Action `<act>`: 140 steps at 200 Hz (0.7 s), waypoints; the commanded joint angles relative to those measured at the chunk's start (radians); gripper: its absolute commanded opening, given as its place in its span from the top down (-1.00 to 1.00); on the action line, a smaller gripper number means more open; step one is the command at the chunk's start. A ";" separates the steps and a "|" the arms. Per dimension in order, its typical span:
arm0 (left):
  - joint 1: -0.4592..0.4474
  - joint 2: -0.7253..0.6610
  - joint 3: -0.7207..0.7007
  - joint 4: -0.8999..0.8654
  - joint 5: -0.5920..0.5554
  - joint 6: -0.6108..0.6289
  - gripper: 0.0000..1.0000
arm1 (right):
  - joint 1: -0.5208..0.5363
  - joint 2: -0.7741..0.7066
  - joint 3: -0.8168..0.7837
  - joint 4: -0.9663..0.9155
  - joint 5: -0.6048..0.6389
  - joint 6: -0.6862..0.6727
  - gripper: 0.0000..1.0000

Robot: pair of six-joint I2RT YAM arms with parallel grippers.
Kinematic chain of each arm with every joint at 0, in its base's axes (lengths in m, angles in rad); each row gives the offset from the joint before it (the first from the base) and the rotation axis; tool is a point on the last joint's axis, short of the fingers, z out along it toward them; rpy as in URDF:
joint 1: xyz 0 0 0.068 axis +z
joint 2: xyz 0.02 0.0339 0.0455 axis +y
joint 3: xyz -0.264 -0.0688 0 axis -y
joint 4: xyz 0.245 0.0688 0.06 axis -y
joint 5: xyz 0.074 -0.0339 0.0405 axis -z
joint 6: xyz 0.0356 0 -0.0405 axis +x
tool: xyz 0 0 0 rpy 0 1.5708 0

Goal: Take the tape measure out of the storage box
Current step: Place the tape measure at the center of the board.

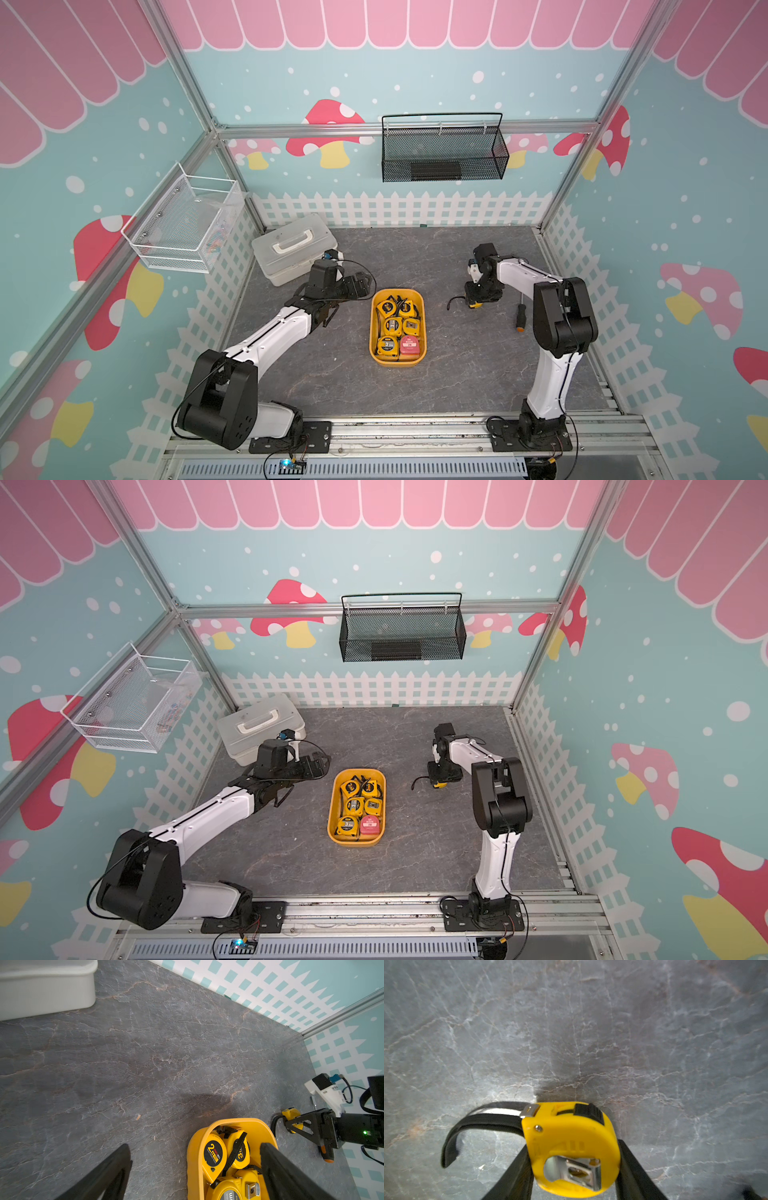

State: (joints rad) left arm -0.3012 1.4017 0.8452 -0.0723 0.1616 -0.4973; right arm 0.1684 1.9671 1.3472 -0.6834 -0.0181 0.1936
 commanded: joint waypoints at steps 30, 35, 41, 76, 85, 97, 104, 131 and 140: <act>-0.034 0.038 0.048 -0.019 0.003 0.028 -0.93 | -0.007 -0.014 -0.048 0.005 0.004 0.010 -0.17; -0.038 0.039 0.050 -0.019 0.002 0.028 -0.93 | -0.008 -0.022 -0.046 0.001 0.006 0.009 -0.23; -0.042 0.042 0.053 -0.024 0.000 0.031 -0.93 | -0.009 -0.035 -0.043 -0.005 0.008 0.009 -0.28; -0.055 0.042 0.073 -0.071 -0.016 0.053 -0.93 | -0.007 -0.142 -0.012 -0.054 0.017 0.006 -0.55; -0.057 0.037 0.074 -0.086 -0.020 0.057 -0.94 | -0.006 -0.169 -0.005 -0.060 0.022 0.010 -0.62; -0.060 0.029 0.072 -0.106 -0.027 0.063 -0.94 | -0.006 -0.206 -0.003 -0.060 0.027 0.019 -0.66; -0.063 0.022 0.071 -0.115 -0.035 0.066 -0.94 | -0.005 -0.226 -0.005 -0.060 0.027 0.024 -0.69; -0.081 0.005 0.075 -0.146 -0.060 0.073 -0.93 | 0.000 -0.291 -0.027 -0.041 0.006 0.033 -0.74; -0.094 0.007 0.082 -0.151 -0.063 0.076 -0.89 | 0.004 -0.309 -0.039 -0.028 0.000 0.036 -0.74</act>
State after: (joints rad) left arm -0.3698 1.4345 0.8936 -0.1761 0.1295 -0.4492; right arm 0.1646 1.6970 1.3220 -0.7132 -0.0074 0.2108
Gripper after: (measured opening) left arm 0.963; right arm 0.869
